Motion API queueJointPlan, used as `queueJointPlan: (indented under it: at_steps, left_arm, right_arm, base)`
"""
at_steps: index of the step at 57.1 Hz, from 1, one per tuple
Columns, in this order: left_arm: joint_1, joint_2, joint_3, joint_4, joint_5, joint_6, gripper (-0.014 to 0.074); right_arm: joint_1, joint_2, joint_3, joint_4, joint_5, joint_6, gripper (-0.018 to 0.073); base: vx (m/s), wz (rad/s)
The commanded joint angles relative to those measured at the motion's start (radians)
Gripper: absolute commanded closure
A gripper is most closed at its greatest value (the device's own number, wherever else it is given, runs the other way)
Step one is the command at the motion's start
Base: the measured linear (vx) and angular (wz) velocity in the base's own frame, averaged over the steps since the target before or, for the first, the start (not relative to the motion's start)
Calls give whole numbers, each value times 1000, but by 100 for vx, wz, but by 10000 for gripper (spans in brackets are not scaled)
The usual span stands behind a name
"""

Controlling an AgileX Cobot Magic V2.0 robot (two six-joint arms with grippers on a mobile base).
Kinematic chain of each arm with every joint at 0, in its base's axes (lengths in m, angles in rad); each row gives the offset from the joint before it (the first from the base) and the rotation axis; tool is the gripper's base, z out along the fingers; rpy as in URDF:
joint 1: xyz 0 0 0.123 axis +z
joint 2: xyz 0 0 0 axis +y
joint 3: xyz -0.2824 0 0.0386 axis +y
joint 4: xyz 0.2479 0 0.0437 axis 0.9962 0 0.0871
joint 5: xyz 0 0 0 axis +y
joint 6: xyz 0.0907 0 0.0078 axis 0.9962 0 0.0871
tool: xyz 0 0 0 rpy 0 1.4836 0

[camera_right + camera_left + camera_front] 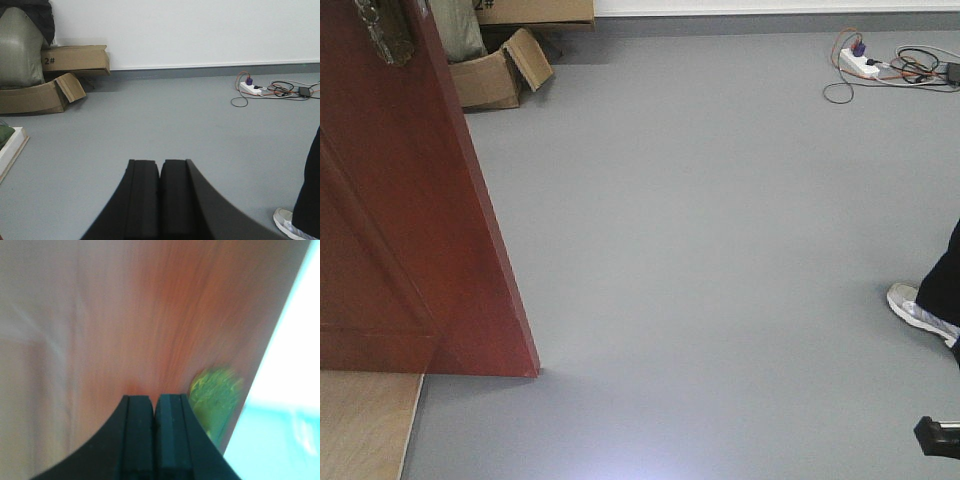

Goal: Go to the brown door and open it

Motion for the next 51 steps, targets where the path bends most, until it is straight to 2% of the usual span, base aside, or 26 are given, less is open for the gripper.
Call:
queueJointPlan:
  at_steps: [1,7,14,21,24,30,34,43,51]
  left_arm:
    - [-4,-141,140,-11,-184,-2,600]
    - [-4,-289,338,45,-205,-2,600]
    - [-4,-464,555,207,-212,-18,600]
    - [-4,-597,724,329,-255,-100,600]
    - [-4,-656,799,368,-285,-165,600]
    - [-4,-761,928,383,-324,-277,600]
    - [-4,-829,1010,383,-332,-321,600]
    - [-14,-961,1126,394,-330,-339,600]
    - [-82,-1075,1204,408,-331,-315,600]
  right_arm:
    - [-5,-11,6,0,-83,-6,559]
    - [-5,-11,6,0,-83,-6,559]
    - [-5,-11,6,0,-83,-6,559]
    - [-5,-11,6,0,-83,-6,559]
    - [-5,-11,6,0,-83,-6,559]
    - [-5,-11,6,0,-83,-6,559]
    - [-5,-11,6,0,-83,-6,559]
    - [-5,-11,6,0,-83,-6,559]
    - [-5,-11,6,0,-83,-6,559]
  base:
    - [0,0]
    - [0,0]
    - [0,0]
    - [0,0]
    - [0,0]
    - [0,0]
    - [0,0]
    - [0,0]
    - [0,0]
